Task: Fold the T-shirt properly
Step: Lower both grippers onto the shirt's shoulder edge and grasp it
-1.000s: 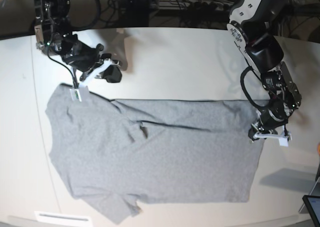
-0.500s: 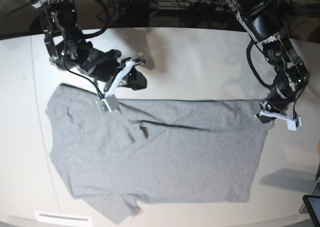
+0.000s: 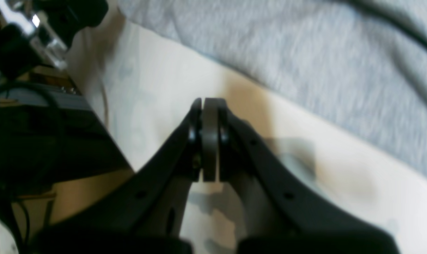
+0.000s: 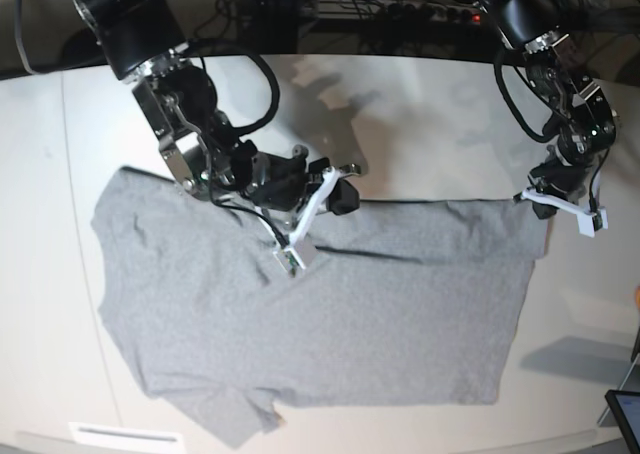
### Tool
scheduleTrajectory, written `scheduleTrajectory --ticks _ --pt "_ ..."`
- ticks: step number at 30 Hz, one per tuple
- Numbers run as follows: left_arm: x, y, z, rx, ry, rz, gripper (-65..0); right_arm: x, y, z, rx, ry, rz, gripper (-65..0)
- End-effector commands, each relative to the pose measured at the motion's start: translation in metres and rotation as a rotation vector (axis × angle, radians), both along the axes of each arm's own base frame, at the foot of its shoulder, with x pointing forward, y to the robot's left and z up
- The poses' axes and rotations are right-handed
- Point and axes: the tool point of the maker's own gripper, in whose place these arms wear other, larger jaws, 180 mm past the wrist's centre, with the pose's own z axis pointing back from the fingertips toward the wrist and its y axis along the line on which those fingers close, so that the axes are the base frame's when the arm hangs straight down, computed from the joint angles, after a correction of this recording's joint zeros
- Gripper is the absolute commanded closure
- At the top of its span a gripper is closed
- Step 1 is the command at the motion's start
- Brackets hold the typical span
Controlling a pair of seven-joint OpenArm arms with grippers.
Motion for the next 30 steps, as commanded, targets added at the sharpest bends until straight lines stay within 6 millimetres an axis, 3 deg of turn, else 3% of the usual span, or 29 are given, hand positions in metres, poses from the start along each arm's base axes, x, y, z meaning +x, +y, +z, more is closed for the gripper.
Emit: scheduleTrajectory --ticks 1,7,14,23,30 --pt "0.006 0.006 0.016 0.022 -0.05 0.0 0.0 0.01 0.011 0.017 0.044 -0.036 0.006 -0.1" --pt "0.004 0.007 0.015 0.023 -0.048 0.001 0.0 0.039 0.014 0.006 0.021 -0.016 -0.025 -0.1" --pt "0.008 0.008 0.019 0.024 -0.061 0.003 0.0 0.063 0.003 -0.015 -0.015 0.004 -0.087 -0.1" --pt "0.009 0.009 0.02 0.025 -0.064 0.004 0.0 0.087 -0.009 -0.026 -0.044 0.001 -0.147 -0.1" --pt "0.009 0.009 0.02 0.026 -0.063 0.004 0.0 0.095 -0.015 -0.036 -0.064 0.016 -0.17 -0.1"
